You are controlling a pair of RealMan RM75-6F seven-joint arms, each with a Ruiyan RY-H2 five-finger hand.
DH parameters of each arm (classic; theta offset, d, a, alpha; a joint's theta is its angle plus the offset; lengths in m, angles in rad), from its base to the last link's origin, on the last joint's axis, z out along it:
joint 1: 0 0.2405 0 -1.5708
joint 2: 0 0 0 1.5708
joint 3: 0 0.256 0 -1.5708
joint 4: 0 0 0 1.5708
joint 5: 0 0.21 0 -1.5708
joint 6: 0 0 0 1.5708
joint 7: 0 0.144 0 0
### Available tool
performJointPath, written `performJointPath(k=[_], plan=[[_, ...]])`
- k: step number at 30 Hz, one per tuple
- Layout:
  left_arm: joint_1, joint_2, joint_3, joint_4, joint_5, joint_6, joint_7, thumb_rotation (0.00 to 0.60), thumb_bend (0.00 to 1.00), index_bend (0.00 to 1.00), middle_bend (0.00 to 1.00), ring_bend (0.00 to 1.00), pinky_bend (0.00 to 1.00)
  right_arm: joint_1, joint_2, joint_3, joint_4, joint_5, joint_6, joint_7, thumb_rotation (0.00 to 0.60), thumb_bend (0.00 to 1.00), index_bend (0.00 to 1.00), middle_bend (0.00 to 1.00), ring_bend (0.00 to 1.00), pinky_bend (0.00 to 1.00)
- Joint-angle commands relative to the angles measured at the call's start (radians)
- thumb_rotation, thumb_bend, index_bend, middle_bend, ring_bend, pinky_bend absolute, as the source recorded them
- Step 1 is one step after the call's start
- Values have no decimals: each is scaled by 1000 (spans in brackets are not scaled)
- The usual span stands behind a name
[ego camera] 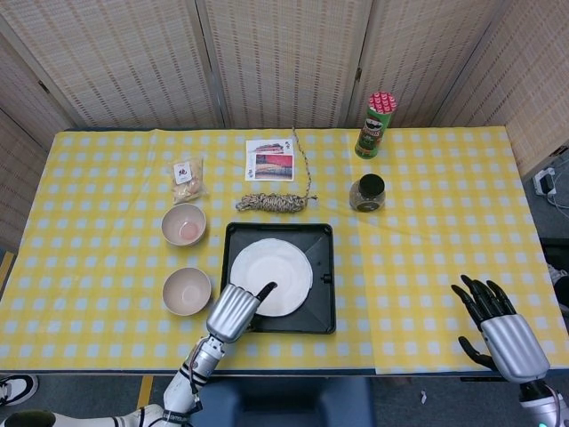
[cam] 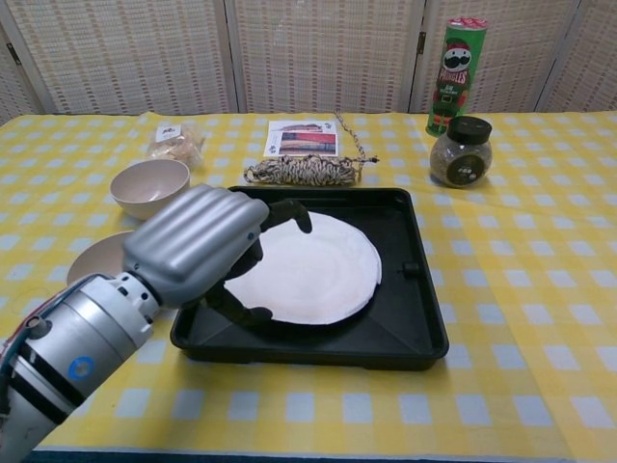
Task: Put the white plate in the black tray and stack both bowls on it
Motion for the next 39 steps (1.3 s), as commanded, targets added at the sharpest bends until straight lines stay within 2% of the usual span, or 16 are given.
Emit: performJointPath(k=[1, 3, 6, 8, 19, 22, 28, 39], plan=[[18, 48, 25, -55, 14, 16, -3, 600, 162, 424, 1000, 1000, 1000, 2, -2, -1, -2, -3, -4, -5, 600, 368, 0, 0, 0, 0], [38, 79, 38, -77, 19, 40, 23, 600, 168, 463, 1000, 1000, 1000, 3, -4, -6, -3, -14, -8, -15, 600, 368, 0, 0, 0, 0], [72, 116, 47, -122, -11, 58, 35, 600, 367, 526, 1000, 1000, 1000, 0, -8, -7, -5, -19, -3, -26, 600, 368, 0, 0, 0, 0], [93, 135, 52, -138, -37, 64, 45, 600, 422, 534, 1000, 1000, 1000, -1, -11, -6, -7, -19, -1, -33, 600, 368, 0, 0, 0, 0], [155, 180, 61, -145, -128, 80, 128, 600, 423, 490, 1000, 1000, 1000, -1, -12, -16, -14, -49, 3, -49, 600, 369, 0, 0, 0, 0], [163, 184, 57, -134, -132, 88, 121, 600, 419, 476, 1000, 1000, 1000, 0, -13, -19, -14, -51, 0, -50, 600, 368, 0, 0, 0, 0], [176, 189, 70, -103, -118, 94, 93, 600, 337, 447, 1000, 1000, 1000, 0, -13, -24, -16, -60, -3, -57, 600, 368, 0, 0, 0, 0], [176, 187, 42, -46, -144, 71, 44, 600, 304, 480, 1000, 1000, 1000, 8, -20, -15, -17, -36, -27, -68, 600, 368, 0, 0, 0, 0]])
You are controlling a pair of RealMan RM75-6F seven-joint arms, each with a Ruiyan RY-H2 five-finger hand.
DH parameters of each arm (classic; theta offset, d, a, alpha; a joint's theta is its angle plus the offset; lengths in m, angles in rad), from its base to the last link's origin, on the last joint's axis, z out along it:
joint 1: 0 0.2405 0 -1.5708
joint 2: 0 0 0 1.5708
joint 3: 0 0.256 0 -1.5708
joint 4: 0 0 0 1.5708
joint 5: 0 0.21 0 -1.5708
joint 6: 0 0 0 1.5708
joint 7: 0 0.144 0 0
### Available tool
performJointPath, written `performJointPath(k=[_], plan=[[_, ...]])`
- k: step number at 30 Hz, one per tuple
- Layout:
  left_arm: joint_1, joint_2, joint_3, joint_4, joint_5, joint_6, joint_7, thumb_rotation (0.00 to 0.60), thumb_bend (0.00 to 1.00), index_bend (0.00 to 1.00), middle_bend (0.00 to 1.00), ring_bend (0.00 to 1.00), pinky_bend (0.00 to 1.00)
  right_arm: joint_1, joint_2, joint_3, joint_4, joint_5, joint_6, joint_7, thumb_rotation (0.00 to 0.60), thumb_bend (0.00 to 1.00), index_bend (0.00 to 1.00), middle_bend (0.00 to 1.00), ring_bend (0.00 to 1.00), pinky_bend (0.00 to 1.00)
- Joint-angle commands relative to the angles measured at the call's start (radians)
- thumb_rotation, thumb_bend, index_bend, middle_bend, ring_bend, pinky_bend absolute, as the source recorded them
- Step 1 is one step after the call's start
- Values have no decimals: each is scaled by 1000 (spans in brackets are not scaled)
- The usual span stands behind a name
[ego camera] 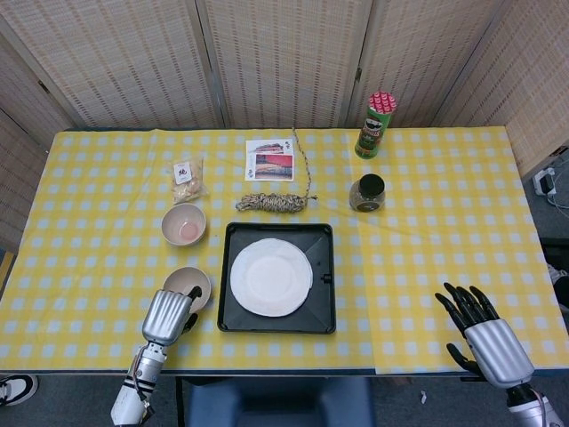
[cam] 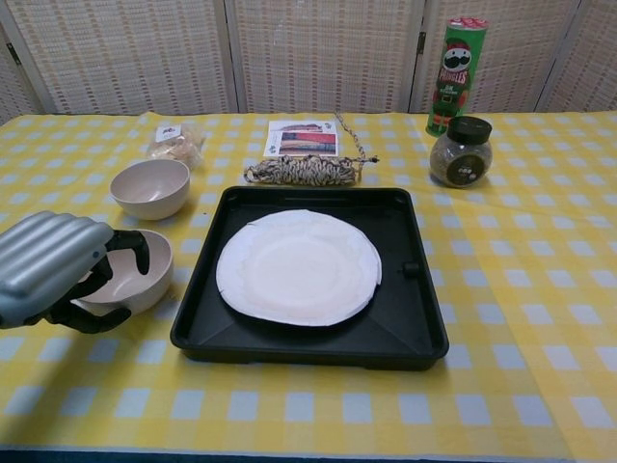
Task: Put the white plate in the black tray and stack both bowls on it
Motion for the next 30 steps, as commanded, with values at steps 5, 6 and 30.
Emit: performJointPath(k=[5, 6, 30], plan=[[5, -1, -25, 23, -25, 2, -24, 600, 411, 597, 1000, 1000, 1000, 6, -7, 12, -4, 28, -16, -12, 600, 368, 0, 0, 0, 0], [8, 1, -28, 16, -36, -2, -23, 600, 446, 616, 1000, 1000, 1000, 7, -9, 13, -4, 31, -18, -16, 600, 368, 0, 0, 0, 0], [-19, 5, -32, -90, 39, 26, 53, 600, 618, 681, 1000, 1000, 1000, 11, -13, 5, -6, 27, -31, -31, 600, 369, 0, 0, 0, 0]])
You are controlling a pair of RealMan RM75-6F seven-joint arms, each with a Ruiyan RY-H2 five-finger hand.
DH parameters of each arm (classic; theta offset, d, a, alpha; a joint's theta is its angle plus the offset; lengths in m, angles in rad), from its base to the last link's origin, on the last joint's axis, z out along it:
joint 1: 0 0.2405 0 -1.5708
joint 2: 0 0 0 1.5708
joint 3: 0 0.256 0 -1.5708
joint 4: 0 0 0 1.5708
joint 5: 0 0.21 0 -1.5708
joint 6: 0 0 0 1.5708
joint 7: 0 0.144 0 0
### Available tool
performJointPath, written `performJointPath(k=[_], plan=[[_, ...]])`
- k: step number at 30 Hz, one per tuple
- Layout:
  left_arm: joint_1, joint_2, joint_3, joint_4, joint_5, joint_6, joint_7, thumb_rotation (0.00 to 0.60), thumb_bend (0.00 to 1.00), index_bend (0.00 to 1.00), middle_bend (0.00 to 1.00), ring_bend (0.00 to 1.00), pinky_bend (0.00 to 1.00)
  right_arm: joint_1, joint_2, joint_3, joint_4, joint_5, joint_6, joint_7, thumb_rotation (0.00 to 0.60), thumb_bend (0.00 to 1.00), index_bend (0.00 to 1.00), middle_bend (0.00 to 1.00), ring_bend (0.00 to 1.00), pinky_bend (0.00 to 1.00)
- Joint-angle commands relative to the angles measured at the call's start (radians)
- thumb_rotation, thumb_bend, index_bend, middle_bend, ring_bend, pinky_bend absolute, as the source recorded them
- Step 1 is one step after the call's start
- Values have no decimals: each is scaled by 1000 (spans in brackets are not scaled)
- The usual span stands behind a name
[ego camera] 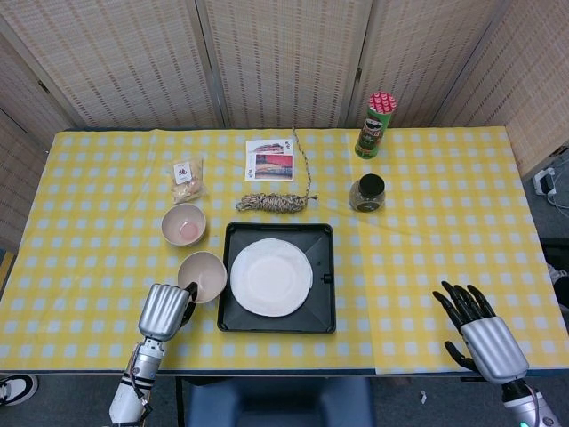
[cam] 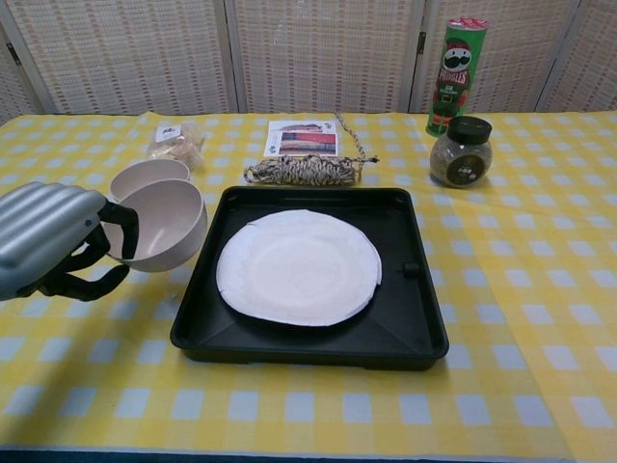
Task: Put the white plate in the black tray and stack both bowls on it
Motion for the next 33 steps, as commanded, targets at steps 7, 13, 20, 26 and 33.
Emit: performJointPath(k=[7, 13, 20, 26, 33], plan=[[-102, -81, -51, -8, -17, -90, 151, 600, 618, 681, 1000, 1000, 1000, -13, 9, -4, 5, -10, 32, 22, 600, 368, 0, 0, 0, 0], [-161, -203, -87, 86, -57, -141, 205, 600, 616, 681, 1000, 1000, 1000, -25, 25, 2, 14, 5, 56, 58, 600, 369, 0, 0, 0, 0], [-218, -300, -116, 176, -73, -173, 210, 600, 615, 680, 1000, 1000, 1000, -33, 43, 1, 27, 14, 67, 109, 600, 369, 0, 0, 0, 0], [-248, -337, -136, 234, -90, -187, 199, 600, 614, 680, 1000, 1000, 1000, -34, 51, 4, 36, 24, 64, 135, 600, 369, 0, 0, 0, 0], [-263, -348, -136, 258, -95, -188, 173, 600, 597, 523, 1000, 1000, 1000, -31, 50, 9, 36, 35, 54, 136, 600, 369, 0, 0, 0, 0]])
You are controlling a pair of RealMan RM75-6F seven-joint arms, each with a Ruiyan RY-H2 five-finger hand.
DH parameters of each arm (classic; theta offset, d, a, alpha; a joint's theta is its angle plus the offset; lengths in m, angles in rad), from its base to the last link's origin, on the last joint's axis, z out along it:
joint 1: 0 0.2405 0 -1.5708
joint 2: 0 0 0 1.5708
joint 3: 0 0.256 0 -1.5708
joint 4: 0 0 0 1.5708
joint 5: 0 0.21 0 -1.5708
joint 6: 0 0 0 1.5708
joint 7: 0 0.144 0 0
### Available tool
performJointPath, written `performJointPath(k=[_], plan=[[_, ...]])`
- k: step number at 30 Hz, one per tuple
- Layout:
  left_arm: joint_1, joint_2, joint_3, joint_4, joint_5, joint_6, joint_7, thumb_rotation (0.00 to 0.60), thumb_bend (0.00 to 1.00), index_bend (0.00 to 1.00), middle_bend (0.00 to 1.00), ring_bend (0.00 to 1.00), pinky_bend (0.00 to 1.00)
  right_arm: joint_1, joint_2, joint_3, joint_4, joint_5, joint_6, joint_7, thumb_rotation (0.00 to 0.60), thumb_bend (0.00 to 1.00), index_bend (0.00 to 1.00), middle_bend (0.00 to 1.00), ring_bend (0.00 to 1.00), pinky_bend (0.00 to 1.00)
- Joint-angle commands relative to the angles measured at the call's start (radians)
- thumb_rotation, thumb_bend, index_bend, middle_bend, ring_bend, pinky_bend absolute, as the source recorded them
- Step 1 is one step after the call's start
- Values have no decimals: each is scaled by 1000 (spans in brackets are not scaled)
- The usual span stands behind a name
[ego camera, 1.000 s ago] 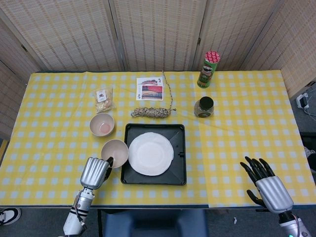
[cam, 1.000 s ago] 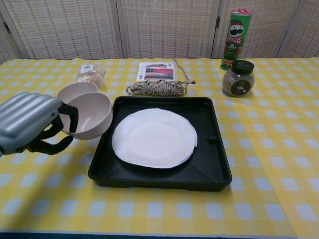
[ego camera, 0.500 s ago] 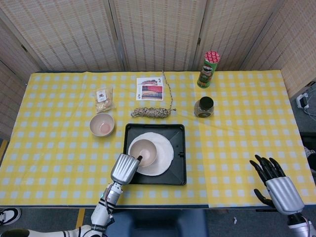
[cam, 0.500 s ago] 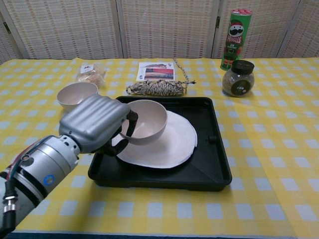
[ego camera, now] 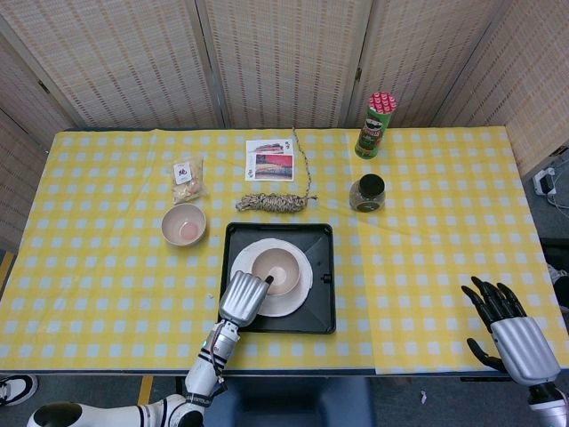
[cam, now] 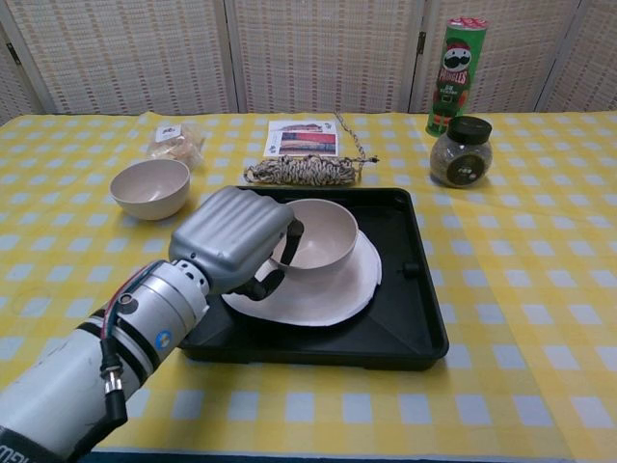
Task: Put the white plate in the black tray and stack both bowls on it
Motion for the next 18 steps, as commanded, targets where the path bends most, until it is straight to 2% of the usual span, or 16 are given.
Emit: performJointPath(k=[1, 5, 8, 15, 18], plan=[[-4, -1, 1, 0, 5, 7, -15, 600, 586, 472, 1000, 1000, 1000, 1, -1, 1, -1, 1, -3, -2, 600, 369, 0, 0, 0, 0], [-2, 9, 3, -20, 14, 26, -25, 600, 513, 307, 1000, 1000, 1000, 3, -2, 2, -2, 5, -9, -5, 600, 369, 0, 0, 0, 0], [2, 24, 5, -50, 15, 39, -22, 600, 477, 246, 1000, 1000, 1000, 4, -3, 2, -3, 4, -13, -10, 600, 368, 0, 0, 0, 0], [34, 98, 12, -160, 6, 82, -4, 600, 436, 244, 1000, 1000, 1000, 4, -6, -1, -6, -4, -16, -20, 600, 369, 0, 0, 0, 0], [52, 155, -8, -225, -25, 93, -4, 600, 436, 278, 1000, 1000, 1000, 3, -8, -2, -7, -8, -13, -25, 600, 369, 0, 0, 0, 0]])
